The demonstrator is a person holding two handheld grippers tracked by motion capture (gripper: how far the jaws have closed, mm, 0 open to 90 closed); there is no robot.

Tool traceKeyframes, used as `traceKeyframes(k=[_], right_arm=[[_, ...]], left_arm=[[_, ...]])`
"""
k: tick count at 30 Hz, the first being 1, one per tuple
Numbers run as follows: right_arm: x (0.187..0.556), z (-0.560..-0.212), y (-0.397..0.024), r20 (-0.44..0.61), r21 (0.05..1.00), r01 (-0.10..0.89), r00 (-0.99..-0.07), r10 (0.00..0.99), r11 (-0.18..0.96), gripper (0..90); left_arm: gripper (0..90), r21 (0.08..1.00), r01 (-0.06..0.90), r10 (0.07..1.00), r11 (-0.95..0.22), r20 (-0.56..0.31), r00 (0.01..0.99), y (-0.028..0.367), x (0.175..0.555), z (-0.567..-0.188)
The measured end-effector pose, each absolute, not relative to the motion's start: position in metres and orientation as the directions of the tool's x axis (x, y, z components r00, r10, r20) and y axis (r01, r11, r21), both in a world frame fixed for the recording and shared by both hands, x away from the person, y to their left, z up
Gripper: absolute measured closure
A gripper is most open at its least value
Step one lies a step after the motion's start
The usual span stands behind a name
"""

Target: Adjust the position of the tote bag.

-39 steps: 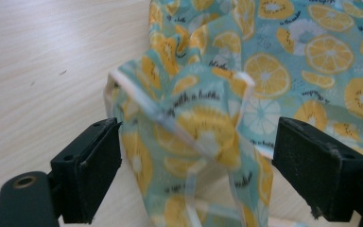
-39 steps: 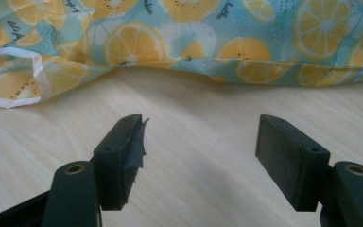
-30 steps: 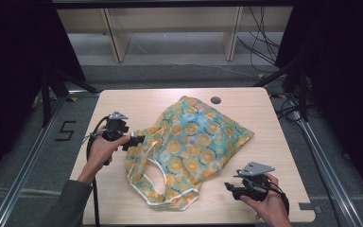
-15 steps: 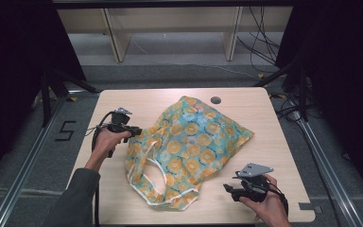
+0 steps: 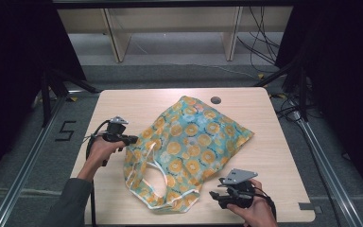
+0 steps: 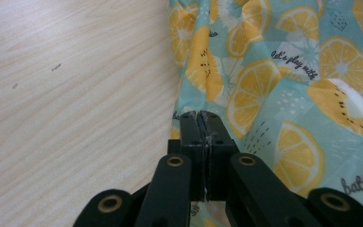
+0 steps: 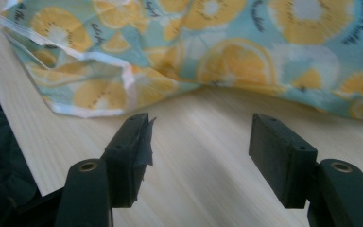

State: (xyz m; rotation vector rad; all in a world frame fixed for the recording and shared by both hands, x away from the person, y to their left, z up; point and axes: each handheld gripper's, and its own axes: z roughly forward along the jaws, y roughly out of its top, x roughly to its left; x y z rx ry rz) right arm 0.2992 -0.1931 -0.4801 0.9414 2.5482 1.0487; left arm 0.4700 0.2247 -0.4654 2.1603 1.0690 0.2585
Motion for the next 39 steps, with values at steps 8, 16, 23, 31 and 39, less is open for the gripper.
traceKeyframes(k=[8,16,23,31,39], right_arm=[[0.293,-0.484,-0.155,-0.033,0.689,0.410,-0.806,0.591,0.598,39.5],[0.299,-0.494,-0.130,-0.137,0.651,0.373,-0.799,0.586,0.661,54.9],[0.307,-0.494,-0.145,-0.134,0.641,0.356,-0.821,0.555,0.680,88.9],[0.309,-0.486,-0.194,-0.152,0.617,0.400,-0.784,0.602,0.677,90.0],[0.309,-0.478,-0.258,-0.167,0.652,0.462,-0.687,0.708,0.602,90.0]], left_arm=[[88.3,0.674,0.608,0.754,-0.419,-0.115,0.647,0.223,0.467,-0.463],[88.3,0.677,0.613,0.752,-0.408,-0.132,0.646,0.223,0.467,-0.464],[88.3,0.676,0.623,0.748,-0.394,-0.158,0.645,0.225,0.462,-0.470],[88.3,0.690,0.593,0.665,-0.415,-0.214,0.715,0.200,0.418,-0.486],[88.2,0.705,0.535,0.574,-0.466,-0.219,0.789,0.161,0.381,-0.495]])
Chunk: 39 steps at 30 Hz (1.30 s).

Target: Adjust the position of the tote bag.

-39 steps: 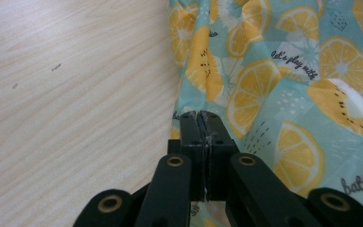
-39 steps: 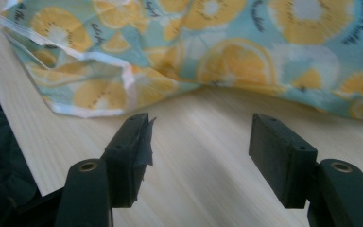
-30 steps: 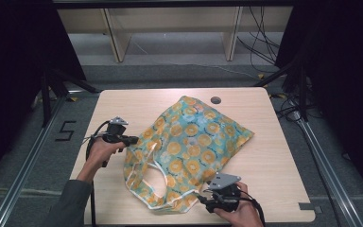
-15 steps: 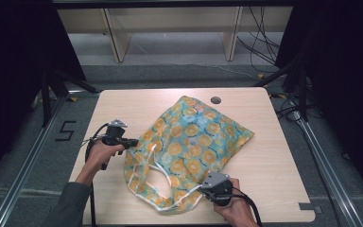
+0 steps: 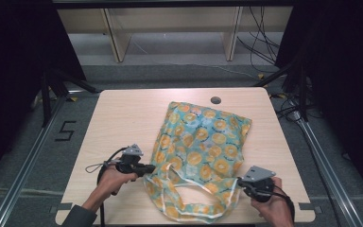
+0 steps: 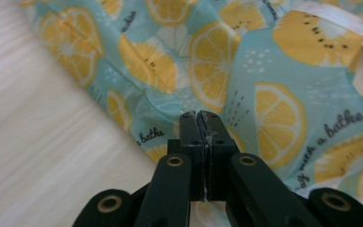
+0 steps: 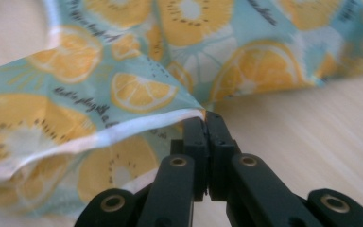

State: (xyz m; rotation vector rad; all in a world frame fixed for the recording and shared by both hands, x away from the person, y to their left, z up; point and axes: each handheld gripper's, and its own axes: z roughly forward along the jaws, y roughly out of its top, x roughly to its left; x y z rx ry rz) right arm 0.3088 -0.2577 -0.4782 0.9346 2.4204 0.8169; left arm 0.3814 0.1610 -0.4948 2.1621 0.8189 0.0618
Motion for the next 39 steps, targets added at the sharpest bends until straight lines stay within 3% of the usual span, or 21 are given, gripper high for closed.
traceKeyframes(k=[10,17,20,23,28,31,39], right_arm=[[0.327,-0.472,-0.302,-0.199,0.666,0.489,-0.612,0.765,0.564,90.0],[0.328,-0.472,-0.312,-0.201,0.667,0.486,-0.613,0.764,0.565,89.8],[0.324,-0.472,-0.307,-0.156,0.674,0.522,-0.591,0.792,0.522,89.4],[0.329,-0.472,-0.308,-0.172,0.676,0.474,-0.643,0.746,0.564,87.1],[0.329,-0.473,-0.309,-0.156,0.690,0.480,-0.633,0.758,0.543,81.8],[0.326,-0.472,-0.309,-0.135,0.706,0.502,-0.597,0.791,0.499,78.4],[0.327,-0.470,-0.307,-0.115,0.724,0.468,-0.642,0.758,0.506,80.8]], left_arm=[[88.2,0.722,0.494,0.517,-0.485,-0.219,0.827,0.125,0.351,-0.495],[86.8,0.736,0.496,0.511,-0.461,-0.237,0.826,0.127,0.341,-0.493],[79.0,0.746,0.505,0.540,-0.435,-0.232,0.809,0.130,0.341,-0.488],[69.2,0.758,0.500,0.549,-0.418,-0.228,0.804,0.133,0.341,-0.482],[62.8,0.781,0.478,0.555,-0.401,-0.208,0.805,0.134,0.338,-0.473],[52.5,0.794,0.462,0.554,-0.394,-0.196,0.809,0.132,0.334,-0.465],[45.2,0.802,0.439,0.529,-0.406,-0.185,0.828,0.127,0.323,-0.452]])
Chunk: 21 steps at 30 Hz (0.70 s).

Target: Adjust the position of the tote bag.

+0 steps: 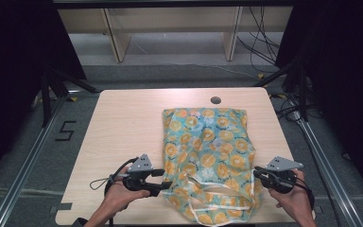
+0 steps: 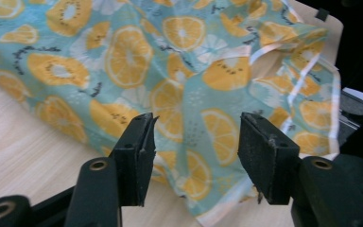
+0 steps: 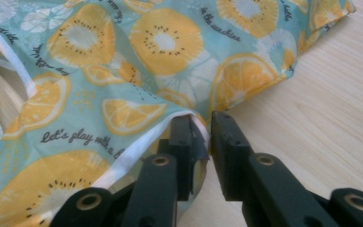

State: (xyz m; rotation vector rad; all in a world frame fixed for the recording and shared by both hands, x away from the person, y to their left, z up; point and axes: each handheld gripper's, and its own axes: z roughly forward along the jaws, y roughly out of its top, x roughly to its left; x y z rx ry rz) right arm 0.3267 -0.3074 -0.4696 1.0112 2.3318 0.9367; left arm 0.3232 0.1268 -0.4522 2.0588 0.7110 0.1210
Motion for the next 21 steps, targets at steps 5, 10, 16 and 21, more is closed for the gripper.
traceKeyframes(k=[5,10,16,21], right_arm=[[0.326,-0.469,-0.306,-0.108,0.721,0.471,-0.649,0.753,0.509,84.1],[0.327,-0.469,-0.304,-0.095,0.717,0.475,-0.658,0.747,0.510,85.6],[0.327,-0.469,-0.304,-0.112,0.731,0.456,-0.653,0.749,0.507,85.9],[0.329,-0.472,-0.303,-0.087,0.731,0.459,-0.671,0.736,0.505,86.4]], left_arm=[[42.5,0.807,0.430,0.510,-0.404,-0.192,0.839,0.121,0.318,-0.448],[42.3,0.814,0.411,0.469,-0.411,-0.198,0.861,0.113,0.316,-0.444],[40.2,0.803,0.406,0.467,-0.437,-0.184,0.865,0.104,0.316,-0.448],[41.1,0.789,0.390,0.460,-0.475,-0.155,0.874,0.095,0.319,-0.454]])
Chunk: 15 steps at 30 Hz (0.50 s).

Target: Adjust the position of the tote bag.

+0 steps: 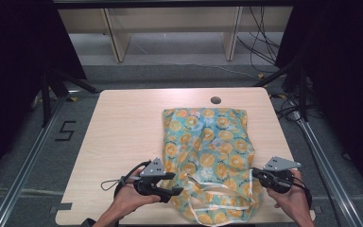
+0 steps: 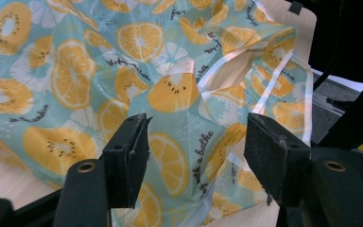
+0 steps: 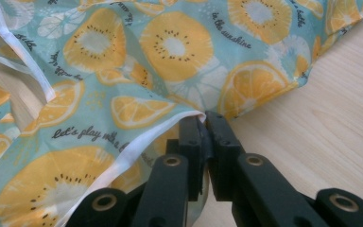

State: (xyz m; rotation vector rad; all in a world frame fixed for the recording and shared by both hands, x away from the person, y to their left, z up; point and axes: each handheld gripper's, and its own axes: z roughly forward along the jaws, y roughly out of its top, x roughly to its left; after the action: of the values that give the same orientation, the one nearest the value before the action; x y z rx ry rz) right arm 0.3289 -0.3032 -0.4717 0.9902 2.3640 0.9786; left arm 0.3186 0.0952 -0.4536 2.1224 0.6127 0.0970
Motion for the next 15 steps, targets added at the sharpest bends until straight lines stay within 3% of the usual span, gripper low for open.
traceKeyframes(k=[2,4,5,8,9,15], right_arm=[[0.329,-0.472,-0.304,-0.086,0.731,0.461,-0.670,0.737,0.504,86.5],[0.327,-0.470,-0.303,-0.077,0.731,0.475,-0.656,0.751,0.490,86.5],[0.326,-0.470,-0.304,-0.076,0.727,0.482,-0.650,0.756,0.488,86.6],[0.326,-0.470,-0.303,-0.067,0.732,0.479,-0.658,0.750,0.485,86.7],[0.324,-0.469,-0.302,-0.065,0.728,0.492,-0.644,0.762,0.478,86.8],[0.324,-0.469,-0.303,-0.066,0.729,0.491,-0.643,0.763,0.476,87.0]], left_arm=[[45.0,0.787,0.371,0.453,-0.493,-0.132,0.882,0.091,0.319,-0.457],[54.4,0.788,0.360,0.449,-0.500,-0.119,0.886,0.088,0.320,-0.458],[64.4,0.786,0.319,0.444,-0.529,-0.064,0.894,0.085,0.322,-0.461],[86.4,0.779,0.306,0.438,-0.547,-0.046,0.898,0.082,0.326,-0.463],[89.4,0.773,0.274,0.432,-0.573,0.001,0.902,0.078,0.330,-0.464],[89.7,0.783,0.255,0.463,-0.568,0.047,0.885,0.078,0.344,-0.459]])
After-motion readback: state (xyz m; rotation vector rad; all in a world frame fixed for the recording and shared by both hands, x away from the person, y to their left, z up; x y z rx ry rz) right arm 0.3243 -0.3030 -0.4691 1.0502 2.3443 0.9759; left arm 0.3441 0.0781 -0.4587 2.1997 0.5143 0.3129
